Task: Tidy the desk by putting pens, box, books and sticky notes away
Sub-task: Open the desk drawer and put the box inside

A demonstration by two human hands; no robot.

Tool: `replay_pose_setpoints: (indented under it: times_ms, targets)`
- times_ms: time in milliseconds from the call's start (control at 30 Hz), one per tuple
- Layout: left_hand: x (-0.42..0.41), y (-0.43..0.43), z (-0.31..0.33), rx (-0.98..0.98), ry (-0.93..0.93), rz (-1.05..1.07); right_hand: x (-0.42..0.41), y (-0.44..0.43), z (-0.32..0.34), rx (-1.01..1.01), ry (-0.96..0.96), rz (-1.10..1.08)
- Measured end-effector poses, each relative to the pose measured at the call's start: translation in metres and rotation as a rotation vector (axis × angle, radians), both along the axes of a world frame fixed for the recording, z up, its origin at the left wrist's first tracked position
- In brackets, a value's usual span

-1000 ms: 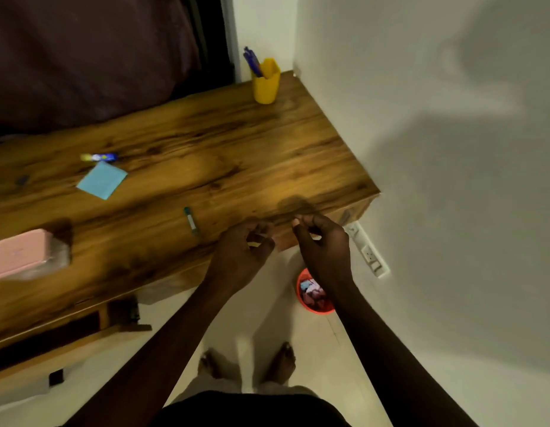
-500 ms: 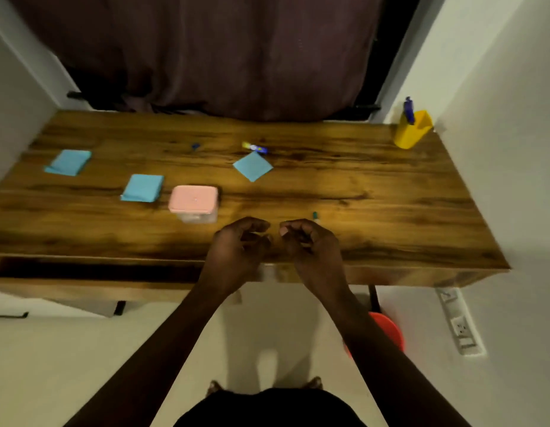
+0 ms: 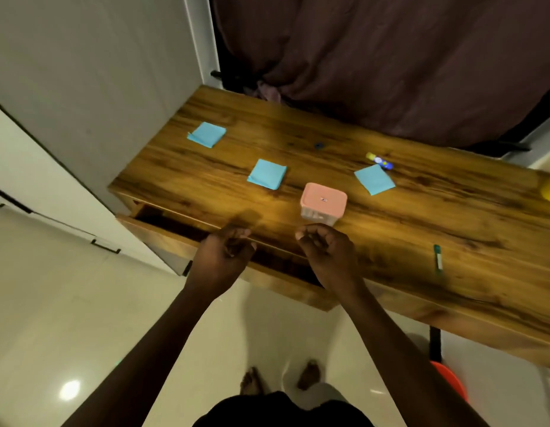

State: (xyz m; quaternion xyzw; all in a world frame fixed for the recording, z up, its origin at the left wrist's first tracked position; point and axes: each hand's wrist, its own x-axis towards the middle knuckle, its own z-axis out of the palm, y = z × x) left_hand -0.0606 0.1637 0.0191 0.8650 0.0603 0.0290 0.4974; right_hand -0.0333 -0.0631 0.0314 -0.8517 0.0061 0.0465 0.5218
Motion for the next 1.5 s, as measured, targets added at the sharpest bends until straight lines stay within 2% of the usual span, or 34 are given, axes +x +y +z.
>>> replay_pose_setpoints:
  times_ms: [233,433,600,700,800,933,1100,1267,1500]
  targets:
    - [0.007,0.041,-0.017,0.204,-0.028,0.005,0.026,0.036,-0.028,-0.058,0.215,0.28]
    - [0.018,0.061,-0.043,0.242,0.068,0.042,0.047,0.063,-0.059,-0.16,0.347,0.421]
    - [0.034,0.074,-0.058,0.413,0.039,-0.096,0.05,0.083,-0.07,-0.212,0.407,0.491]
    - [0.044,0.084,-0.066,0.556,0.026,-0.227,0.049,0.093,-0.081,-0.315,0.428,0.515]
    - [0.058,0.101,-0.083,0.665,0.047,-0.356,0.046,0.102,-0.096,-0.459,0.397,0.486]
    - [0.067,0.13,-0.118,0.782,0.046,-0.452,0.031,0.119,-0.109,-0.547,0.494,0.396]
    - [0.064,0.137,-0.119,0.854,0.068,-0.499,0.01,0.142,-0.127,-0.841,0.31,0.247]
    - [0.059,0.147,-0.117,0.878,0.043,-0.577,-0.006,0.155,-0.137,-0.916,0.22,0.087]
    - [0.038,0.168,-0.134,0.871,0.004,-0.664,-0.038,0.165,-0.138,-0.922,0.205,0.038]
